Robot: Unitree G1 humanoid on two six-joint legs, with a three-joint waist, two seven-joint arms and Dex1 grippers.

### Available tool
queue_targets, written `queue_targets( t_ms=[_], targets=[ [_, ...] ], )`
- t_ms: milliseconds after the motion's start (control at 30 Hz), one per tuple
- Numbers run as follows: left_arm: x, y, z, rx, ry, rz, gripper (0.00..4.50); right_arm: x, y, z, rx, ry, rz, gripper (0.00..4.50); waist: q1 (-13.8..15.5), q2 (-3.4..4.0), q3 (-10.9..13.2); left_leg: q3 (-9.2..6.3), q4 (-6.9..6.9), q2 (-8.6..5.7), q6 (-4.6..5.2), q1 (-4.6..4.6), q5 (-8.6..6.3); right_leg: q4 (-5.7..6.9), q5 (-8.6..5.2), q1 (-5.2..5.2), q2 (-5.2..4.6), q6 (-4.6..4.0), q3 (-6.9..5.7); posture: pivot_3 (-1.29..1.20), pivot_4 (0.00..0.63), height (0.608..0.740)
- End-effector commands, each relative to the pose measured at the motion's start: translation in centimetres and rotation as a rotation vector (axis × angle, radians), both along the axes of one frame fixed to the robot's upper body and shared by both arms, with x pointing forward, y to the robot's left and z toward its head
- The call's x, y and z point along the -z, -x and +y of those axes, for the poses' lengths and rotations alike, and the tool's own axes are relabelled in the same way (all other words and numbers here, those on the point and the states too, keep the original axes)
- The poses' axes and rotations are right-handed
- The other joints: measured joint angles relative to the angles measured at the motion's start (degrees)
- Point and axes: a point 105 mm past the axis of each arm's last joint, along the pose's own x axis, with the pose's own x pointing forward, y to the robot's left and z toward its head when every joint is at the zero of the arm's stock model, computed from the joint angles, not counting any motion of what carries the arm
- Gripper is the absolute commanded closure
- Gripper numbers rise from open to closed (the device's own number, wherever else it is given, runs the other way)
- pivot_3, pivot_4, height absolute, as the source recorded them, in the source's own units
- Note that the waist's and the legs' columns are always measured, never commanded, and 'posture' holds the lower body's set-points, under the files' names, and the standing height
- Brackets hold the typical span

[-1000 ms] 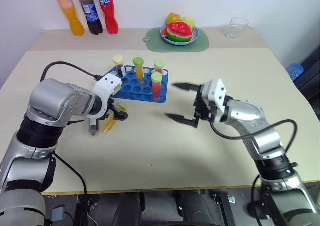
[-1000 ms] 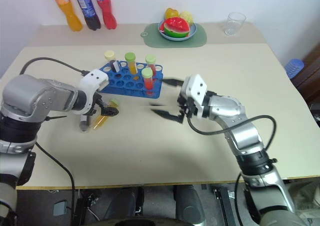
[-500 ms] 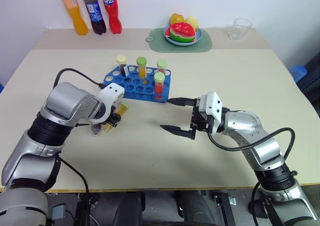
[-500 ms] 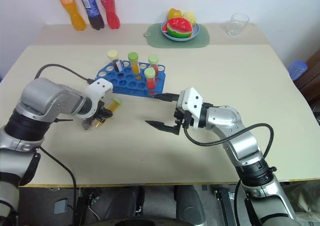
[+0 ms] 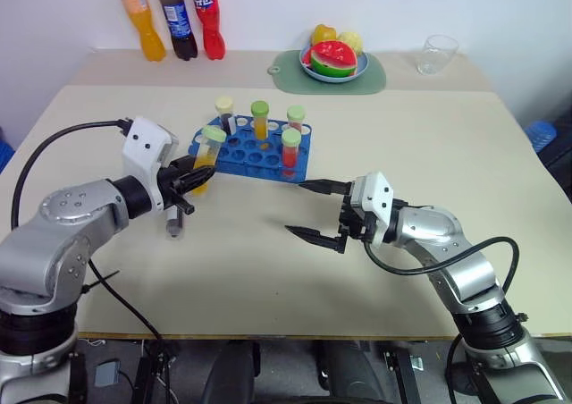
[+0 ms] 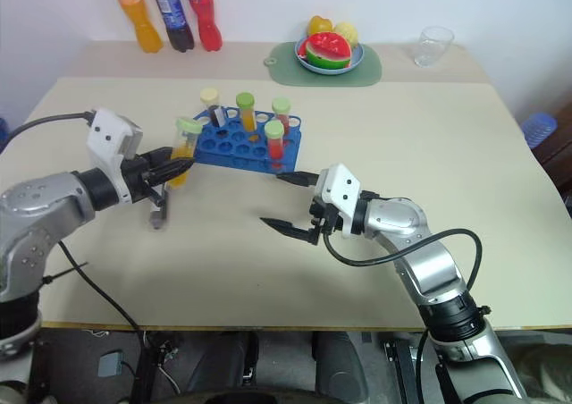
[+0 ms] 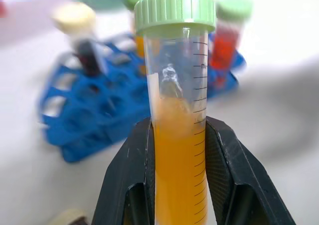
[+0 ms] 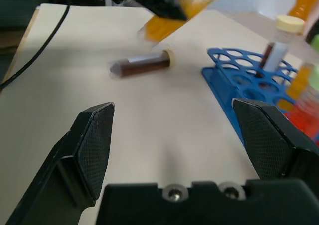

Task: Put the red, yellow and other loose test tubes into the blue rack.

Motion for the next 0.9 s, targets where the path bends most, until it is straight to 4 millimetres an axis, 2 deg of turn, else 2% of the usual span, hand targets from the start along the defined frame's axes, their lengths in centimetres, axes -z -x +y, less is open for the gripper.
queue_targets(
  t_ms=[33, 100, 167, 267, 367, 600, 900],
  targets=[
    [-2.6, -1.6, -2.0, -0.211, 0.07, -0.384, 3.73, 0.5, -0.5, 1.0, 0.027, -0.046, -0.012, 0.31, 0.57, -0.07, -0.07, 0.01, 0.0, -0.06, 0.05, 0.13, -0.03, -0.02, 0.0, 0.14, -0.06, 0.0, 0.0, 0.0, 0.15, 0.734],
    [-2.2, -2.9, -4.3, -0.254, 0.206, -0.465, 3.73, 0.7, -1.0, 1.6, 0.044, -0.072, -0.01, 0.31, 1.12, -0.17, -0.14, 0.04, 0.02, -0.08, 0.05, 0.17, -0.03, -0.06, 0.01, 0.19, -0.07, 0.01, 0.01, 0.0, 0.15, 0.734],
    [-2.1, -4.2, -5.7, -0.295, 0.318, -0.513, 3.73, 0.8, -1.2, 1.9, 0.051, -0.082, -0.013, 0.31, 1.35, -0.18, -0.14, 0.05, 0.03, -0.12, -0.01, 0.13, 0.01, -0.07, 0.01, 0.17, -0.1, 0.01, 0.01, 0.0, 0.15, 0.734],
    [-1.6, -5.9, -6.6, -0.364, 0.325, -0.564, 3.73, 0.8, -1.2, 2.2, 0.056, -0.087, -0.02, 0.31, 0.81, -0.17, -0.14, 0.06, 0.03, -0.12, 0.02, 0.11, -0.01, -0.06, 0.01, 0.11, -0.08, 0.01, 0.01, 0.0, 0.15, 0.734],
    [-0.1, -7.2, -7.5, -0.352, 0.303, -0.539, 3.73, 0.6, -1.3, 2.2, 0.066, -0.097, -0.024, 0.31, 0.14, -0.15, -0.15, 0.07, -0.07, -0.08, 0.06, 0.2, -0.03, -0.02, 0.01, 0.09, -0.02, 0.01, 0.01, 0.0, 0.15, 0.734],
    [1.9, -7.8, -8.0, -0.328, 0.285, -0.518, 3.73, 0.6, -1.4, 1.5, 0.124, -0.103, -0.028, 0.31, -0.26, -0.15, -0.15, 0.05, -0.06, -0.08, 0.07, 0.19, -0.03, -0.01, 0.01, 0.1, -0.02, 0.01, 0.01, 0.0, 0.15, 0.734],
    [4.4, -8.4, -9.0, -0.292, 0.249, -0.392, 3.73, 0.7, -1.5, 1.5, 0.132, -0.107, -0.026, 0.31, -0.29, -0.15, -0.15, 0.05, -0.05, -0.08, 0.07, 0.19, -0.03, 0.0, 0.01, 0.11, -0.02, 0.02, 0.01, 0.0, 0.15, 0.734]
  ],
)
